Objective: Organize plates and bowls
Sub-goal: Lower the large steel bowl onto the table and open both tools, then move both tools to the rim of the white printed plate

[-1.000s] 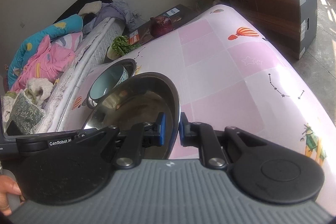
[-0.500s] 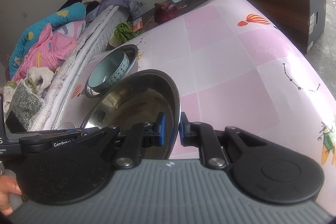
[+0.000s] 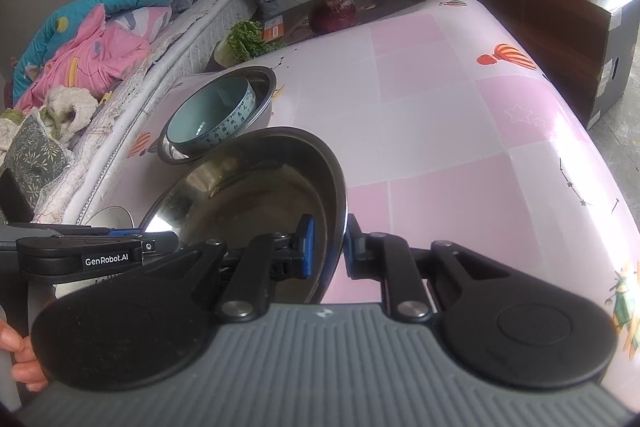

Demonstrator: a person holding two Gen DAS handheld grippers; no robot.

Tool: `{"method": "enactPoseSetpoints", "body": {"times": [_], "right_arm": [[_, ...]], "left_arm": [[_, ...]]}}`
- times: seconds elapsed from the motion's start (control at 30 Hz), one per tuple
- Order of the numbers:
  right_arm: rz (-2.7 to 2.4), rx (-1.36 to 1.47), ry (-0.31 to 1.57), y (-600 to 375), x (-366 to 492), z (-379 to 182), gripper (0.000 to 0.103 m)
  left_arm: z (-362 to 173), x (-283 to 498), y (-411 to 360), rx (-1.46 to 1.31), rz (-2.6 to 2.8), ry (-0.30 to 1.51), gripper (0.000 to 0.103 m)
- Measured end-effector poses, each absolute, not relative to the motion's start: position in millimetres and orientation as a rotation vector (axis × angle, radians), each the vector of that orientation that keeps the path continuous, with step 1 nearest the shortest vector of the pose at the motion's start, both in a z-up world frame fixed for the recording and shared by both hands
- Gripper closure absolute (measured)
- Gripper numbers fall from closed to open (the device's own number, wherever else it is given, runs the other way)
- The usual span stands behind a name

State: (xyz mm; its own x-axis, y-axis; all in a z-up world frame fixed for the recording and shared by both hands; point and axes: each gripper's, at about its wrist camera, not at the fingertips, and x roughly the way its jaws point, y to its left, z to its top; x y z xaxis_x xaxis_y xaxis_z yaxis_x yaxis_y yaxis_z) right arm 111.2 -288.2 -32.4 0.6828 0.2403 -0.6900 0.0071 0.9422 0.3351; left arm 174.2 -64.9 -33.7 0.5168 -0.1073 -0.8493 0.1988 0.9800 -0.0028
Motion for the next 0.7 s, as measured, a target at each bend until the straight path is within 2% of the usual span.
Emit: {"method": "enactPoseSetpoints", "body": {"times": [0.27,0.33,0.43,0.7], "right_arm": [[0.133,0.291,0.832,-278.5,112.8,-36.9,0.087],[0.135,0.284,0.826,-276.0,112.7,-37.1,0.081],[0.123,0.260,0.826,-271.5,113.5,-38.0,0.078],[0.085,0.254,0.803,-274.1,108.9,-32.3,0.074]], "left_arm": [[-28.8,168.1,-58.8,0.085,-0.198,1.005,0.076],[-26.1,163.9,-56.7,0.084,-0.206,0.991,0.074],[-22.9,159.7,-55.2,0.082,-0.212,0.982,0.073],[-10.5,150.4,-47.8,0.072,-0.213,0.935,0.061]]}}
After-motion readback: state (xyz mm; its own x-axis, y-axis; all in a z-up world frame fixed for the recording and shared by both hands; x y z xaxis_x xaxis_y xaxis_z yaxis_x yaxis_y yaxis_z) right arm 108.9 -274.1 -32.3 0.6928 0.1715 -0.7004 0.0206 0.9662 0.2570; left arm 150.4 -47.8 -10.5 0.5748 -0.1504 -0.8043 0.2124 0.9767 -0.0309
